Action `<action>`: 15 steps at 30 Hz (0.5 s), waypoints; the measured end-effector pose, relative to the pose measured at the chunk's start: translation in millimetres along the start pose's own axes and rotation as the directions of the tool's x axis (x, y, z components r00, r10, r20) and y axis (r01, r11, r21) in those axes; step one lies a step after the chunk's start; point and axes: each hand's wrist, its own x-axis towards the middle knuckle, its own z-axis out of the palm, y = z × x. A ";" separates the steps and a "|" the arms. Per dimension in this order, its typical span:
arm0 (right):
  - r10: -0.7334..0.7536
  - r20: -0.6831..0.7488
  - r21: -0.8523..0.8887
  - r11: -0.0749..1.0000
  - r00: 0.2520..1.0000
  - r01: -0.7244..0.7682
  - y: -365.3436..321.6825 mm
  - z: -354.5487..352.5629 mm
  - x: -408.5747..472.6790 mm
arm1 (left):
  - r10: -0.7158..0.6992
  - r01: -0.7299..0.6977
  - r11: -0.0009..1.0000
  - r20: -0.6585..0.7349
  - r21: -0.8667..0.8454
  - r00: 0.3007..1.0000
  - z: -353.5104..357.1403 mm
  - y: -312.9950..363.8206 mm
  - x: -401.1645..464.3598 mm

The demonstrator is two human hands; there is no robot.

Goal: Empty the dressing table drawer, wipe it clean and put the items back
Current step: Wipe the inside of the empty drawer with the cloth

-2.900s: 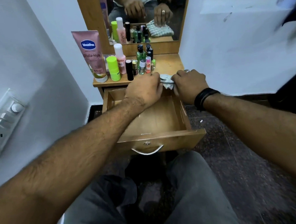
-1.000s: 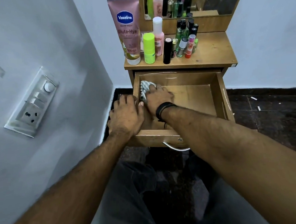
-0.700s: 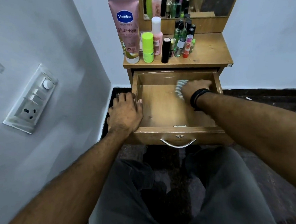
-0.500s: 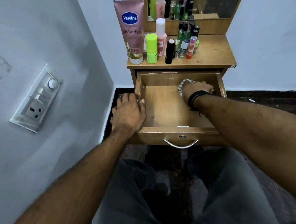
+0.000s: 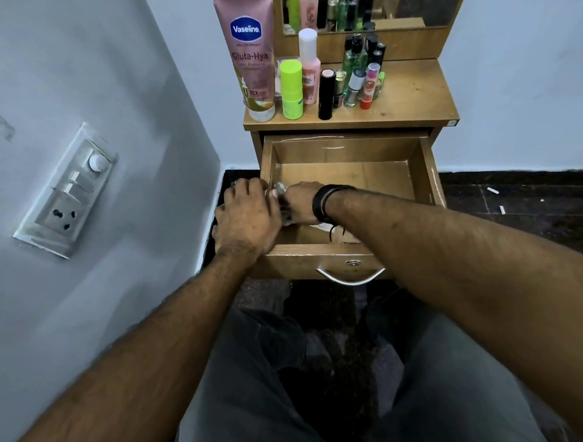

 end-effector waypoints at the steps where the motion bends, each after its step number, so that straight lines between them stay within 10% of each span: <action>1: -0.021 0.062 0.000 1.000 0.998 0.021 1.9 -1.2 -7.6 | -0.001 0.001 1.000 0.002 -0.001 1.000 0.0 0.4 -0.4; 7: -0.024 0.377 0.074 0.997 0.926 -0.005 30.6 -8.2 -54.3 | -0.018 0.018 1.000 -0.010 -0.004 1.000 -0.7 0.5 -1.1; 15: 0.348 0.503 -0.372 0.914 0.792 -0.165 82.5 -8.5 -76.0 | -0.007 0.006 1.000 -0.034 -0.026 0.999 -2.3 0.9 -2.3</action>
